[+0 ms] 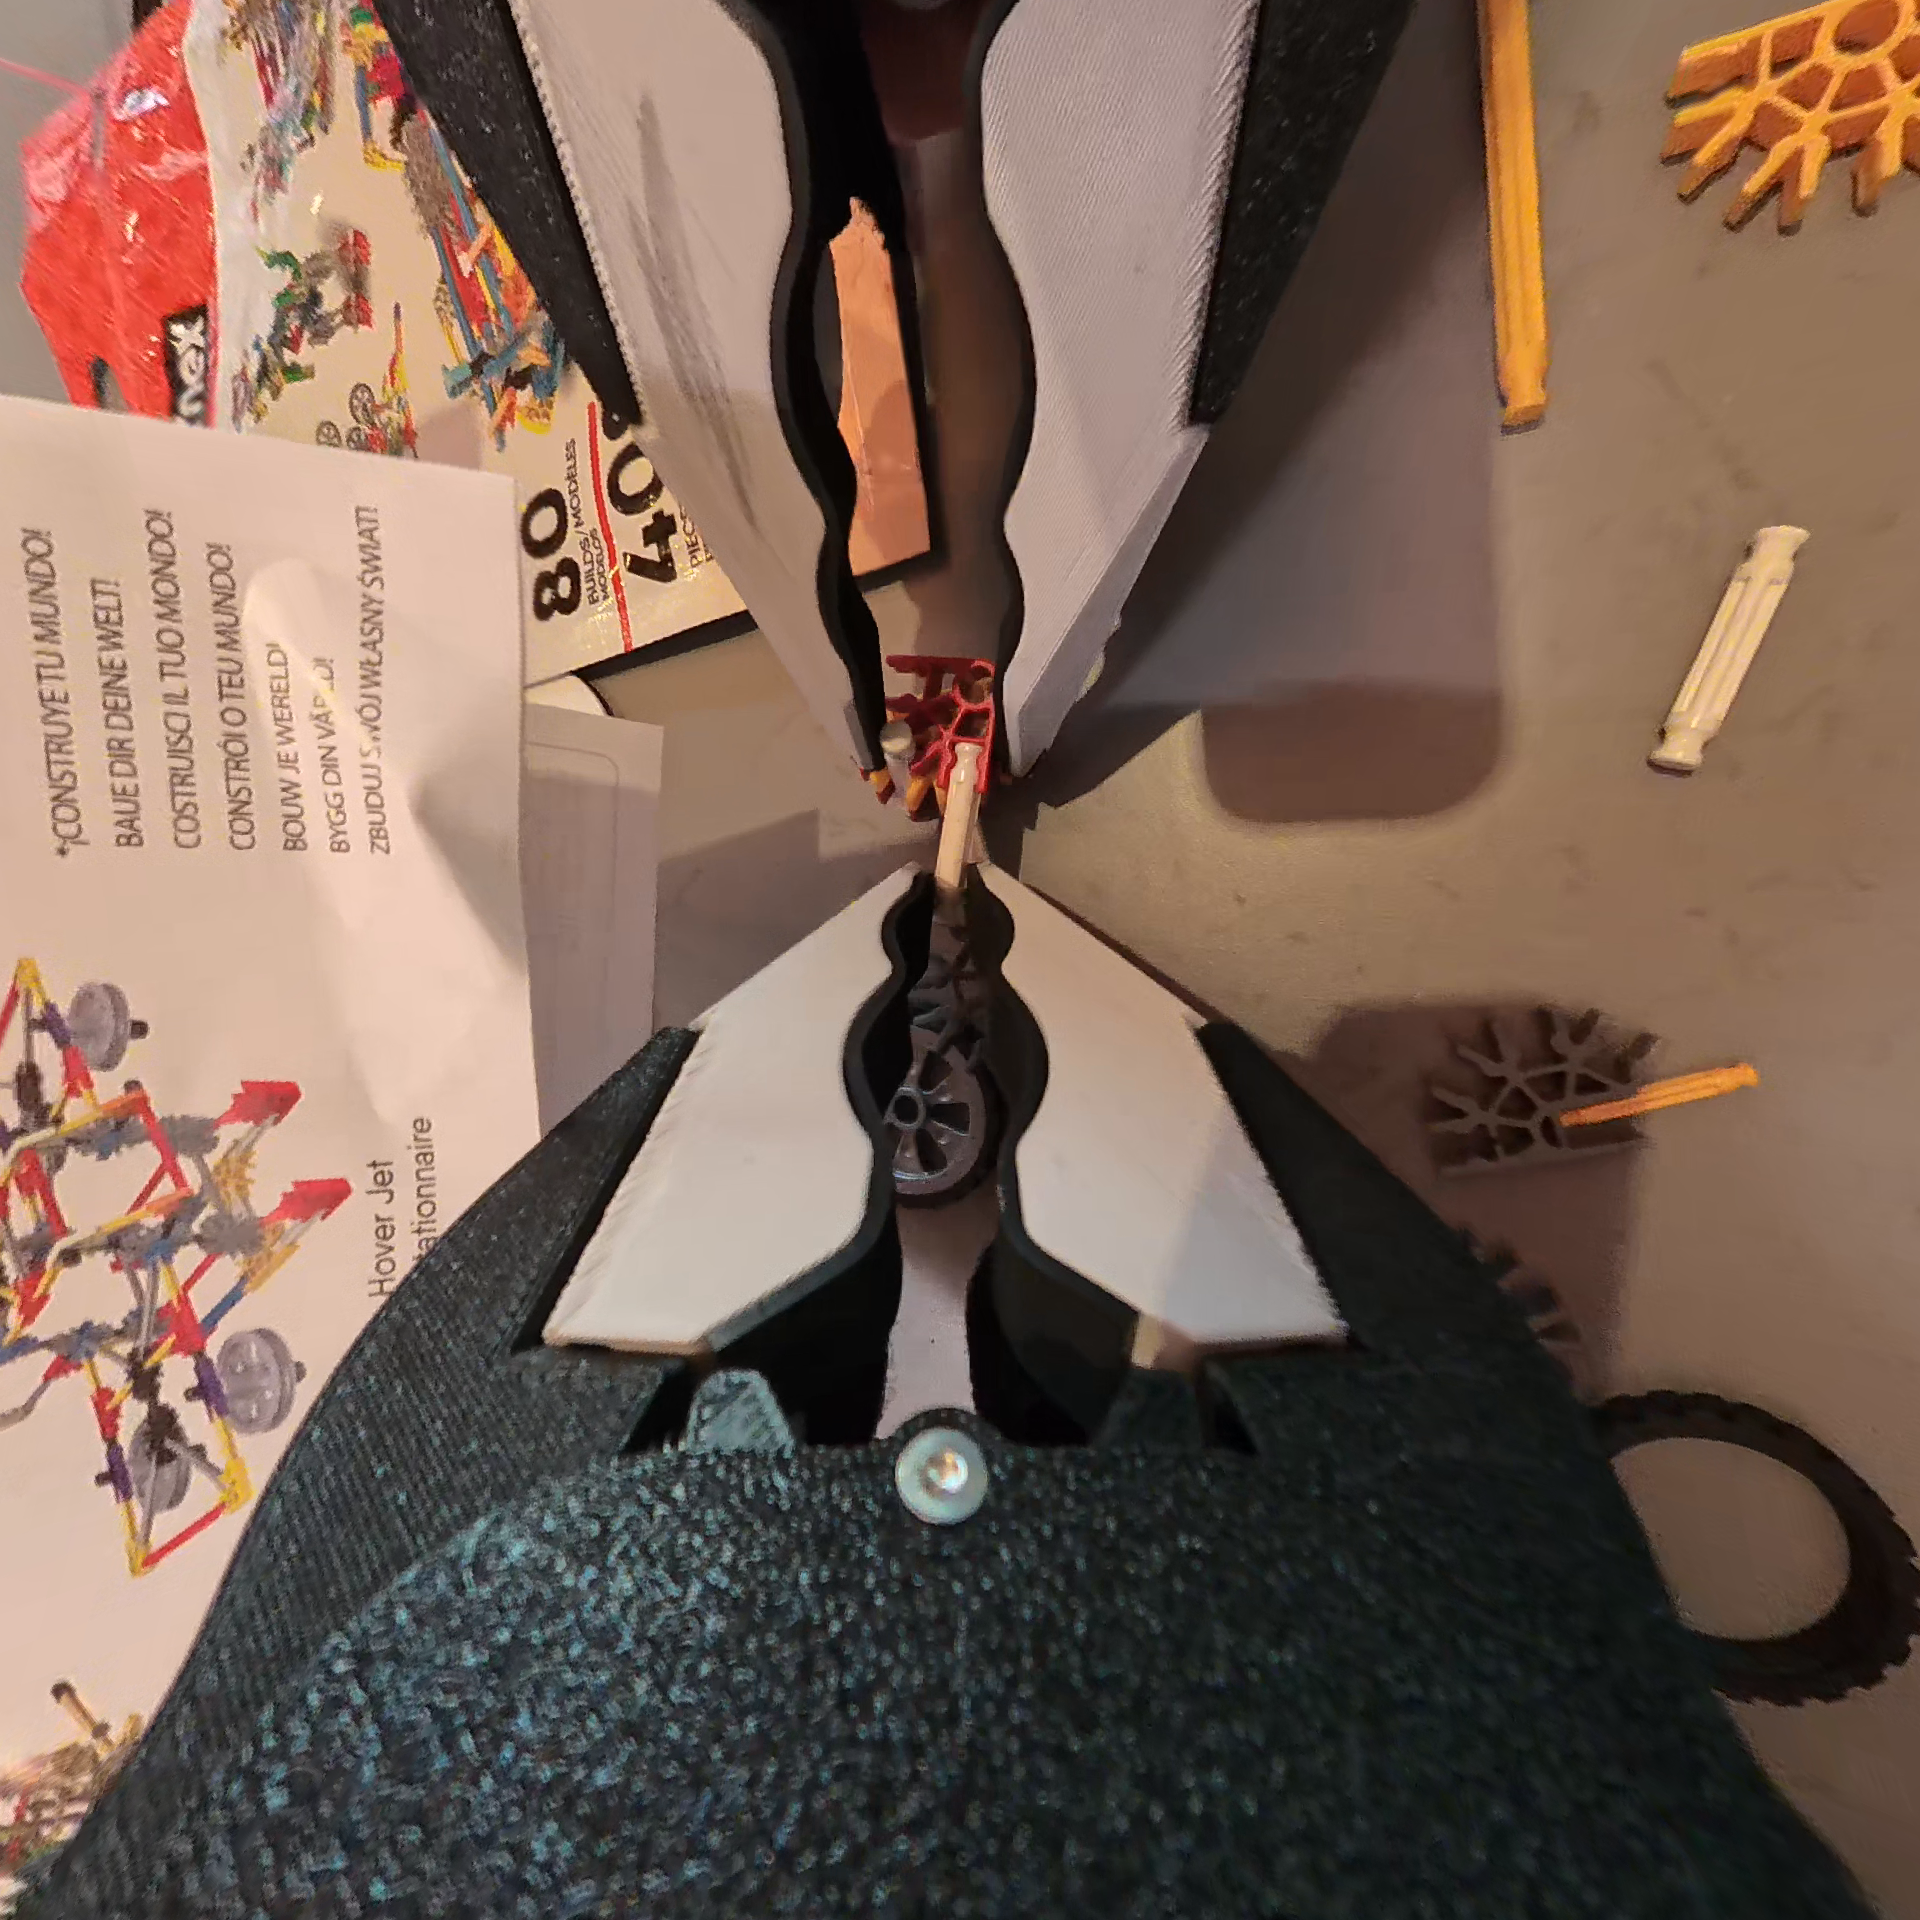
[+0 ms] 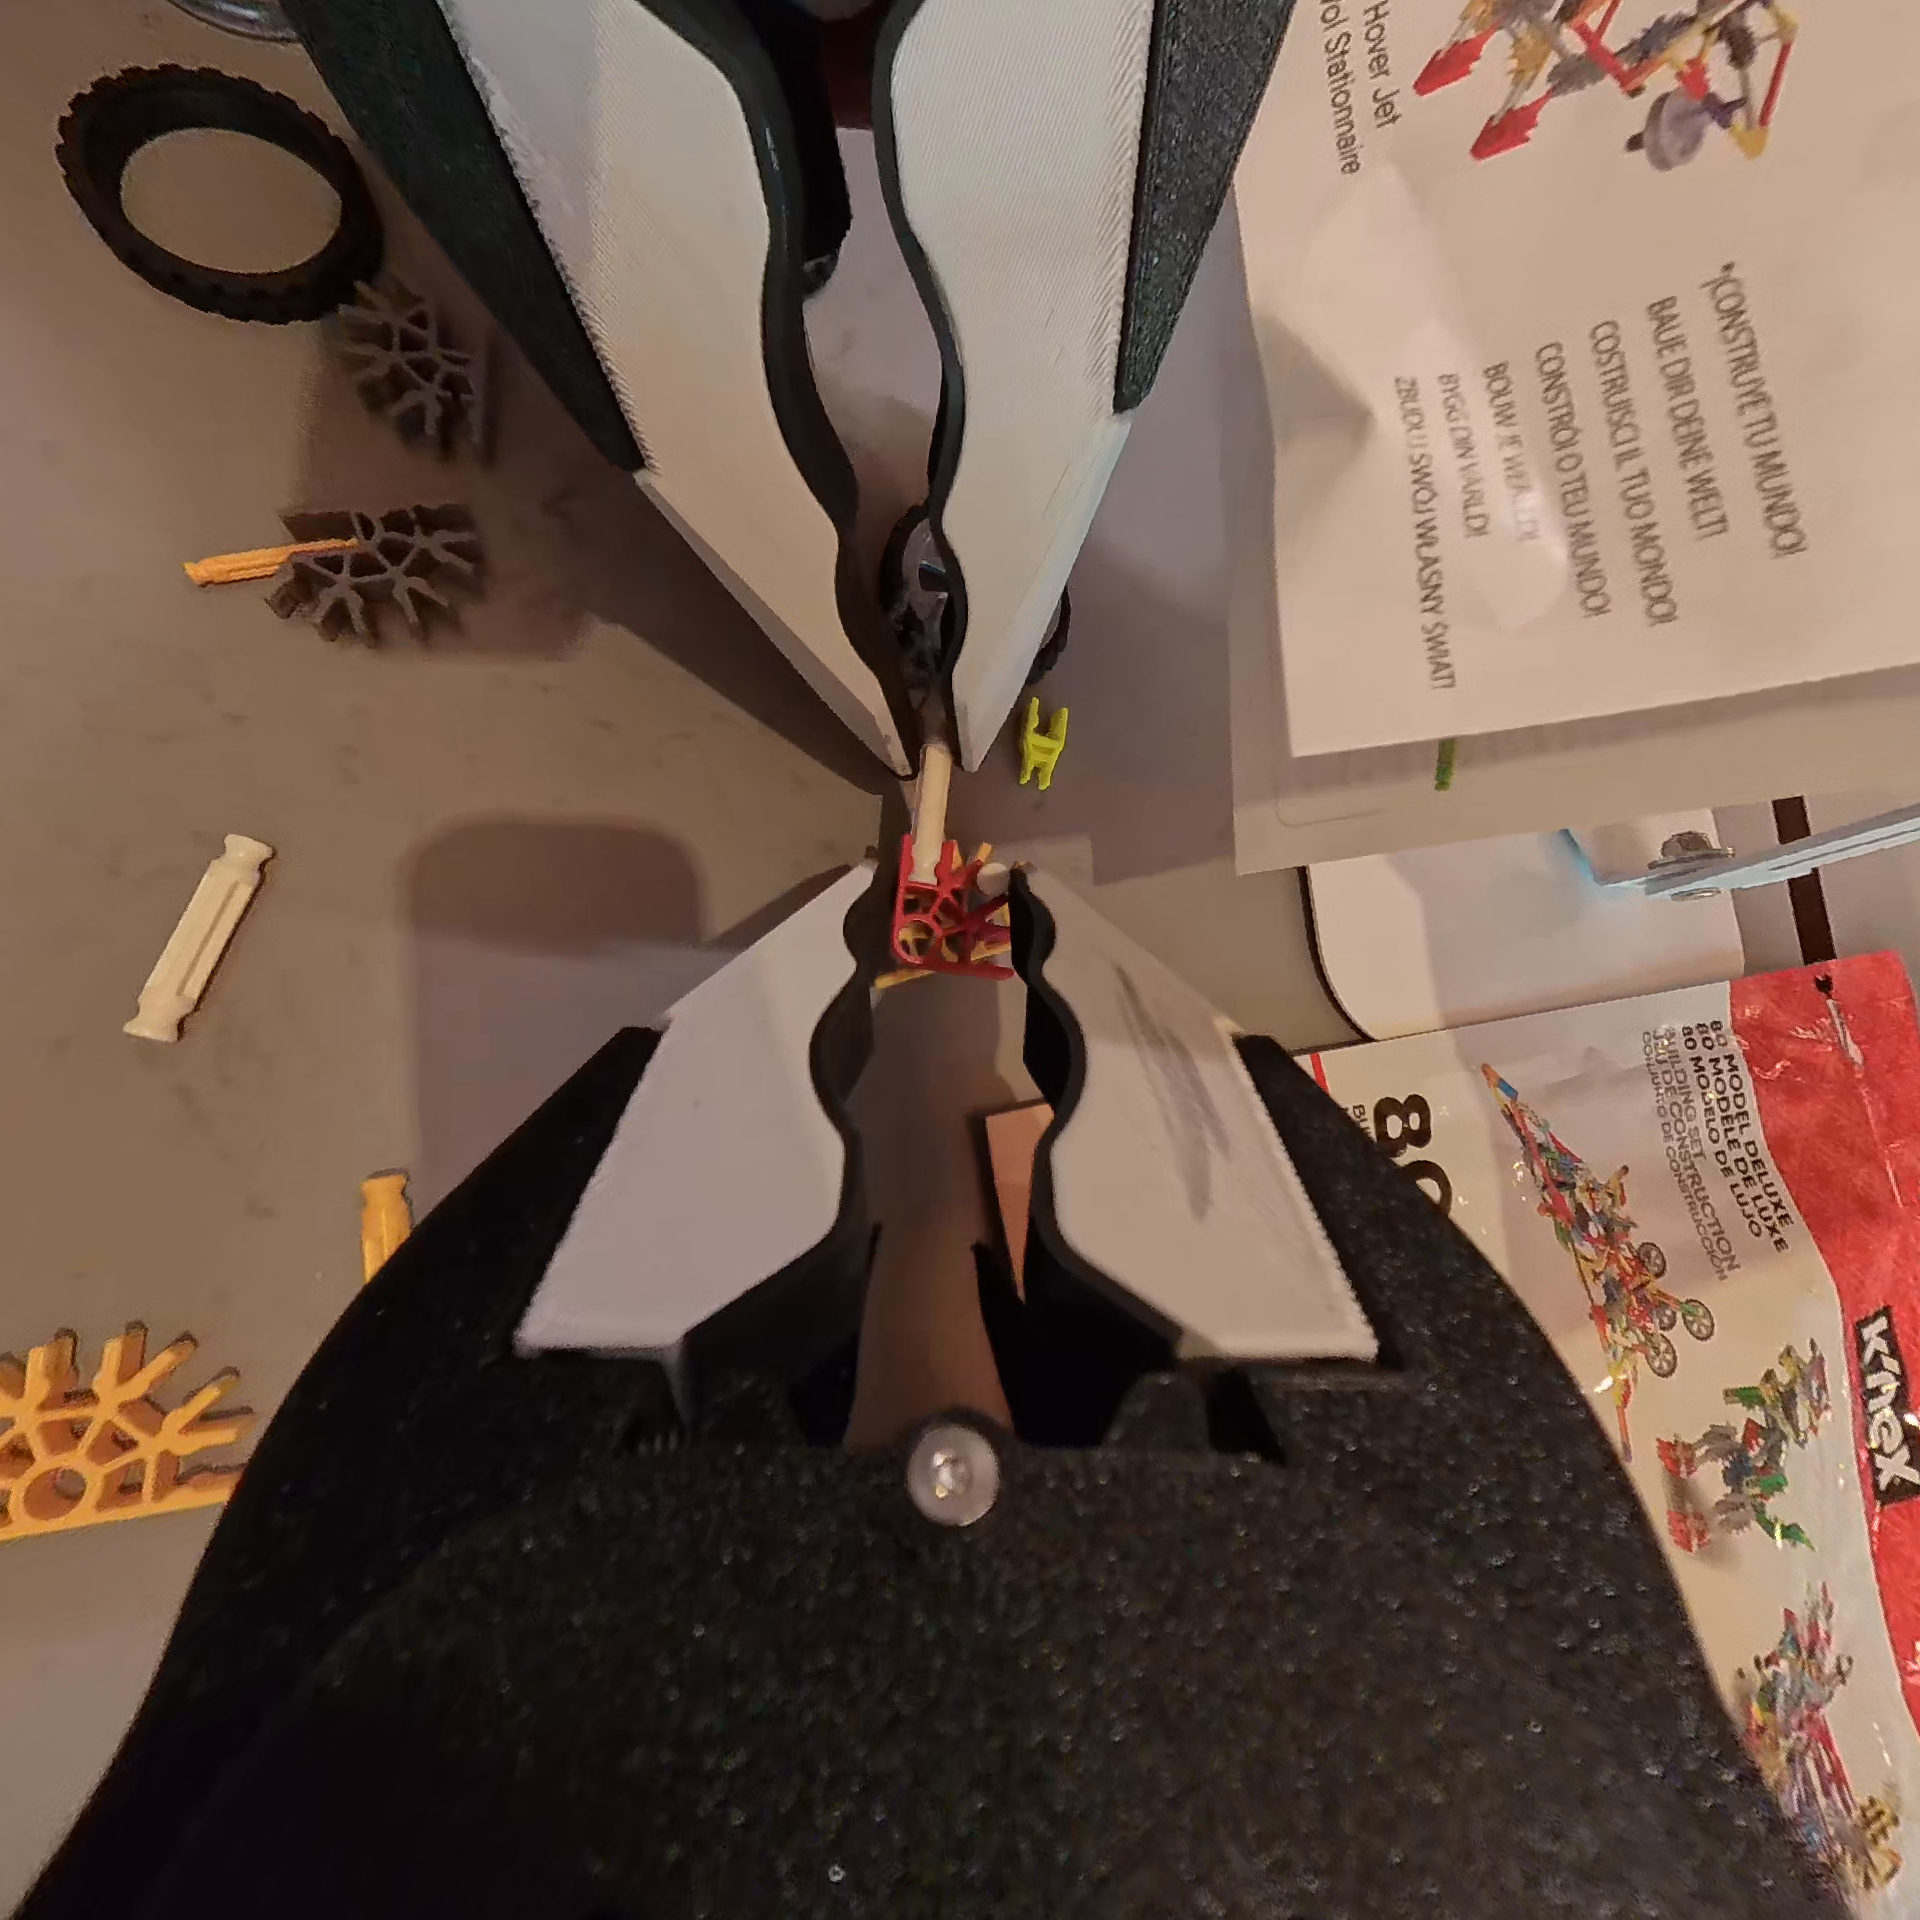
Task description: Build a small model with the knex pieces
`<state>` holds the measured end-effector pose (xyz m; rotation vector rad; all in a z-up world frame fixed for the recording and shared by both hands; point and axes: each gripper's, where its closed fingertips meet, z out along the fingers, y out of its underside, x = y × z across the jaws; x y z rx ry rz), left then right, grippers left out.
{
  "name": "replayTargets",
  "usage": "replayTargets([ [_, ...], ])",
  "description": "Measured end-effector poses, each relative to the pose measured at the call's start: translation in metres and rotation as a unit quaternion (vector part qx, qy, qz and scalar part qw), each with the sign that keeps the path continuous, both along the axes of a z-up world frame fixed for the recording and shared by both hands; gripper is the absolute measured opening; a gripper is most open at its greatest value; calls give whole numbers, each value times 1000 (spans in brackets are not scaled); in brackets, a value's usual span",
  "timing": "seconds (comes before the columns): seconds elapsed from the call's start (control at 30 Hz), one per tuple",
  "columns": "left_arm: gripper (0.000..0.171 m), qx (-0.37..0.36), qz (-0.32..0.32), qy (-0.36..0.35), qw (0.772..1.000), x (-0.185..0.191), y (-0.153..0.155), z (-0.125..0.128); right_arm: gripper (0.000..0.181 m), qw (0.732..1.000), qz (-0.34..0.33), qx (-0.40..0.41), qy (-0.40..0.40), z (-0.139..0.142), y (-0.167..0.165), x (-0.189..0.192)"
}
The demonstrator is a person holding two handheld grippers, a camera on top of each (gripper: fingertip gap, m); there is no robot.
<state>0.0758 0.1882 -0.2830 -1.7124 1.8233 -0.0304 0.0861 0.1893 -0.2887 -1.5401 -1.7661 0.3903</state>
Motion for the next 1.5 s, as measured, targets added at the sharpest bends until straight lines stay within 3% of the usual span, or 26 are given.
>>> replayTargets([
  [0.73,5,13,-4,26,1000,0,4,-6,43,997,75,-11,-21,-4,9,-3],
  [1.5,5,4,-1,15,1000,-2,-1,-4,40,993,80,-56,-65,-10,-1,10],
])
